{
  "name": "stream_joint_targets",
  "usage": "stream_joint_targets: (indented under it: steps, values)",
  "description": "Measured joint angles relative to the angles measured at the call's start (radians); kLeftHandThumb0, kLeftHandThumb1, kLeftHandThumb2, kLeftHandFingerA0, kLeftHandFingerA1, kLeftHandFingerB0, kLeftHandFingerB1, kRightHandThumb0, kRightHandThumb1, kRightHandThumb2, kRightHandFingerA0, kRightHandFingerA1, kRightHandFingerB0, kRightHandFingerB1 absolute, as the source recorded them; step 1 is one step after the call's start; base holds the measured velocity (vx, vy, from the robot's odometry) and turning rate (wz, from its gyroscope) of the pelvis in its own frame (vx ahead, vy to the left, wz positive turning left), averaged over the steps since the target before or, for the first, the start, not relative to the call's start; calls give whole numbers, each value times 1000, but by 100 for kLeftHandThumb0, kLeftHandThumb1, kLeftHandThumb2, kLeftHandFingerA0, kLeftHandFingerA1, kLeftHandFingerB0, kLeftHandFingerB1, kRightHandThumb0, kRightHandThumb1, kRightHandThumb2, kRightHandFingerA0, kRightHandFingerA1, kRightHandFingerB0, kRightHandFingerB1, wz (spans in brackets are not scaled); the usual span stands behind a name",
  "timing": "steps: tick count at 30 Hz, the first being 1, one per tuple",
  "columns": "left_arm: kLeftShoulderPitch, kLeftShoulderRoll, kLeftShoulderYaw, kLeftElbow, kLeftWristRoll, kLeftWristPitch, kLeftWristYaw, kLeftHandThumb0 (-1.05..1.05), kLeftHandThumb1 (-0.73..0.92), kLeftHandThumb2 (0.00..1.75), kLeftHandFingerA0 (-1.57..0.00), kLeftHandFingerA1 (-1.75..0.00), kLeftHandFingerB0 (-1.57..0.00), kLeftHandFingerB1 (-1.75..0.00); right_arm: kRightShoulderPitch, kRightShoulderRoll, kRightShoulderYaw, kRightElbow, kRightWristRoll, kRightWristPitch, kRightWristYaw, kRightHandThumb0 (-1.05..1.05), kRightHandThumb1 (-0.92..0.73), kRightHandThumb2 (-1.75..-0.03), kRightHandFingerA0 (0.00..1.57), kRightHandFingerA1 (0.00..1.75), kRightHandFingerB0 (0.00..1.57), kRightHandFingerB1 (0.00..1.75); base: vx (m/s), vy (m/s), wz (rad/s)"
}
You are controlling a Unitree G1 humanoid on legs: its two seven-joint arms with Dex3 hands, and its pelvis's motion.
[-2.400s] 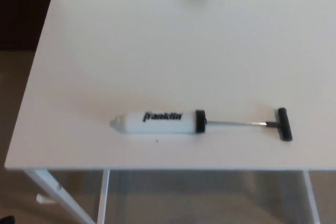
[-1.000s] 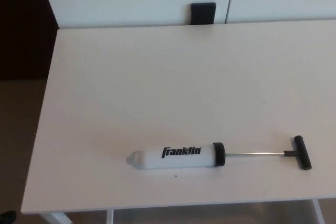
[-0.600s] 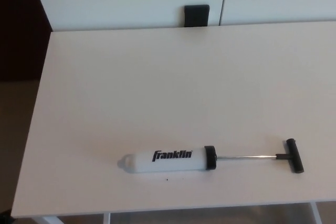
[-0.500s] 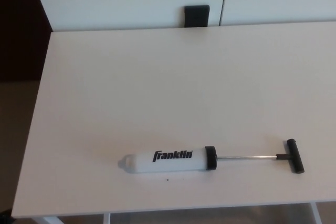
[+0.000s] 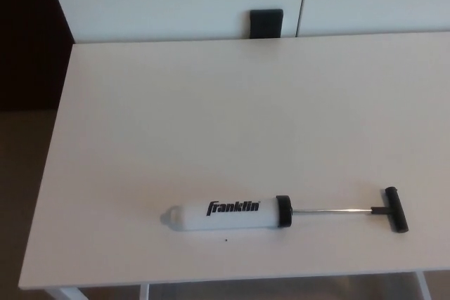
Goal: The robot walks towards a desk on which an air pump is kept in the middle. It lifts it up and holds it with its left hand and uses its right hand to compress it by pushing its handle inwards.
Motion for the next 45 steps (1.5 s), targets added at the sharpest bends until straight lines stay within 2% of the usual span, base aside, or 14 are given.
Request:
stream_joint_targets:
  steps: [6, 7, 11, 12, 16, 17, 21, 22, 26, 29, 34, 35, 44, 45]
  values:
    - [-4, 16, 59, -165, -23, 2, 19, -43, 49, 64, -21, -36, -21, -34, 32, 14, -2, -46, 7, -1, 6, -36, -64, -60, 82, 53, 64, 45, 0, 0, 0]
    - [-10, 21, 64, -196, -27, 3, 23, -23, 36, 90, -9, -52, -8, -50, 36, 18, -2, -52, 8, -1, 7, -39, -62, -57, 85, 51, 61, 44, 0, 0, 0]
    - [-55, 45, 74, -321, -36, 13, 40, -24, 33, 88, -11, -52, -9, -51, 57, 33, 1, -82, 9, -2, 10, -40, -62, -58, 87, 51, 62, 44, 0, 0, 0]
    - [-55, 45, 74, -321, -36, 13, 40, -50, 40, 66, -26, -42, -17, -35, 57, 33, 1, -82, 9, -2, 10, -38, -62, -59, 87, 50, 64, 44, 0, 0, 0]
    - [-134, 71, 48, -396, -32, 33, 52, -46, 39, 63, -27, -40, -19, -34, 66, 36, 2, -90, 9, -4, 13, -39, -62, -59, 87, 54, 64, 45, 0, 0, 0]
    - [-164, 78, 34, -419, -30, 41, 54, -45, 38, 63, -34, -44, -20, -35, 69, 37, 2, -92, 9, -4, 14, -42, -62, -59, 86, 58, 64, 46, 0, 0, 0]
    - [-331, 91, -90, -506, 11, 77, 50, -45, 39, 61, -30, -42, -21, -35, 83, 40, 3, -102, 9, -9, 19, -42, -61, -59, 87, 55, 64, 46, 0, 0, 0]
    - [-379, 91, -136, -526, 27, 87, 46, -22, 28, 84, -14, -51, -10, -50, 90, 42, 4, -106, 9, -11, 20, -42, -61, -59, 87, 53, 64, 45, 0, 0, 0]
    - [-425, 91, -177, -542, 43, 96, 42, -24, 30, 85, -10, -50, -7, -49, 94, 44, 4, -109, 9, -13, 21, -40, -62, -59, 88, 55, 65, 45, 0, 0, 0]
    - [-563, 81, -333, -563, 108, 126, 23, -27, 30, 86, -8, -50, -6, -48, 101, 48, 6, -114, 9, -19, 25, -41, -60, -58, 89, 57, 67, 46, 0, 0, 0]
    - [-655, 60, -488, -564, 182, 152, 3, -25, 27, 84, -9, -50, -6, -48, 105, 50, 6, -114, 9, -24, 29, -41, -61, -59, 89, 55, 68, 46, 0, 0, 0]
    - [-665, 58, -508, -563, 193, 153, 0, -44, 45, 54, -24, -33, -18, -28, 106, 50, 6, -114, 9, -25, 30, -43, -61, -59, 90, 56, 67, 46, 0, 0, 0]
    - [-728, 44, -725, -560, 306, 180, -27, -43, 45, 54, -22, -33, -17, -27, 109, 52, 6, -115, 9, -32, 37, -42, -62, -59, 88, 55, 67, 46, 0, 0, 0]
    - [-732, 44, -761, -558, 326, 183, -32, -27, 30, 85, -2, -48, 0, -46, 109, 52, 6, -115, 9, -33, 38, -42, -63, -60, 87, 53, 69, 46, 0, 0, 0]
